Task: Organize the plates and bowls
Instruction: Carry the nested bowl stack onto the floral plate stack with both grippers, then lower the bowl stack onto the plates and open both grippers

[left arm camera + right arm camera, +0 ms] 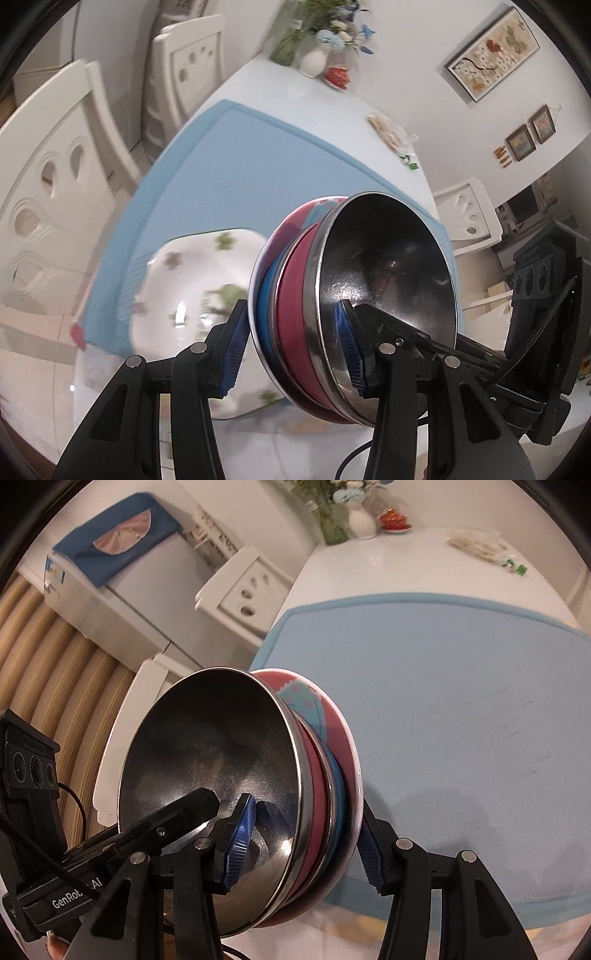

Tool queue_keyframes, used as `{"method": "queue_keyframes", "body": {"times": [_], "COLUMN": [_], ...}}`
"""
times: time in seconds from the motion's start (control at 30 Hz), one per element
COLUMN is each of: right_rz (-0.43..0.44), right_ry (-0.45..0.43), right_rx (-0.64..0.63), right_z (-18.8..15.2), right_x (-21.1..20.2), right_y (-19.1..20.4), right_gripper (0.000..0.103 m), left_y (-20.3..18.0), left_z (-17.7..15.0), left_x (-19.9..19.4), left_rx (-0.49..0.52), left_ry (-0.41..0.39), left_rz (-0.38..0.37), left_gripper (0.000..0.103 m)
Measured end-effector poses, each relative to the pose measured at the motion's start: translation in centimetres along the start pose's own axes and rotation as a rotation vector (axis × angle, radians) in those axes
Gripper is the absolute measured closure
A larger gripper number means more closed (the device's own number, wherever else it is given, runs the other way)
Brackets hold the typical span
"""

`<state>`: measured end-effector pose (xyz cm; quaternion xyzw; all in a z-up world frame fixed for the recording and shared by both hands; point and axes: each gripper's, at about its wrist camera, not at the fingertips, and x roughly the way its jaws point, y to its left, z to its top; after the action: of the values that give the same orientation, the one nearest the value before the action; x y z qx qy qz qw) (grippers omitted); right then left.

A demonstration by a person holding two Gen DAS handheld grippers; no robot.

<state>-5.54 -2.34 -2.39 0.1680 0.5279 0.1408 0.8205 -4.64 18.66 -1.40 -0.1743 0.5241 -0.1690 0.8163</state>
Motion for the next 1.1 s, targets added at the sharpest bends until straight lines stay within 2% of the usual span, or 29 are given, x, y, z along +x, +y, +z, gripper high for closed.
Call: {"method": "queue_keyframes", "body": {"times": [0.23, 0.37, 0.57, 0.63, 0.77, 1.0, 1.1], "right_rz": [-0.039, -0.073, -0.101, -0.090, -0.078, -0.124, -0.143], "right_ry": [0.068, 0.101, 0.130, 0.133, 0.104, 0.014, -0.053], "right_rx": [0.043, 0.069, 0.116, 0.133, 0.148, 0.088, 0.059], "right_z": [-0.4, -1.0, -1.0, -1.0, -0.9, -1.6, -2.3], "right_x": [5.1, 6.8, 8.5, 8.5, 7.4, 3.6, 1.7], "right_y": [2.2, 2.2, 2.1, 1.9, 1.7, 2.9, 4.0], "right_gripper": [0.051, 0.051, 0.051, 0.051, 0.051, 0.050, 0.049], "left_y": [4.1, 5.5, 6.2, 6.6, 7.3, 7.0, 6.0], "left_z": [-0.3, -0.3, -0.1, 0.0, 0.7, 1.3, 1.1], "left_x": [1.6, 3.2, 4.0, 3.8, 2.5, -0.8, -3.4], "left_rx": [0.003, -0.003, 0.030, 0.023, 0.004, 0.059, 0.087], "left_ry": [0.071, 0.124, 0.151, 0.151, 0.108, 0.025, -0.076], "left_rz": [-0.002, -0.011, -0.015, -0.039, -0.074, -0.055, -0.039], "left_gripper": [0.060, 0.060, 0.060, 0.060, 0.060, 0.060, 0.060]}}
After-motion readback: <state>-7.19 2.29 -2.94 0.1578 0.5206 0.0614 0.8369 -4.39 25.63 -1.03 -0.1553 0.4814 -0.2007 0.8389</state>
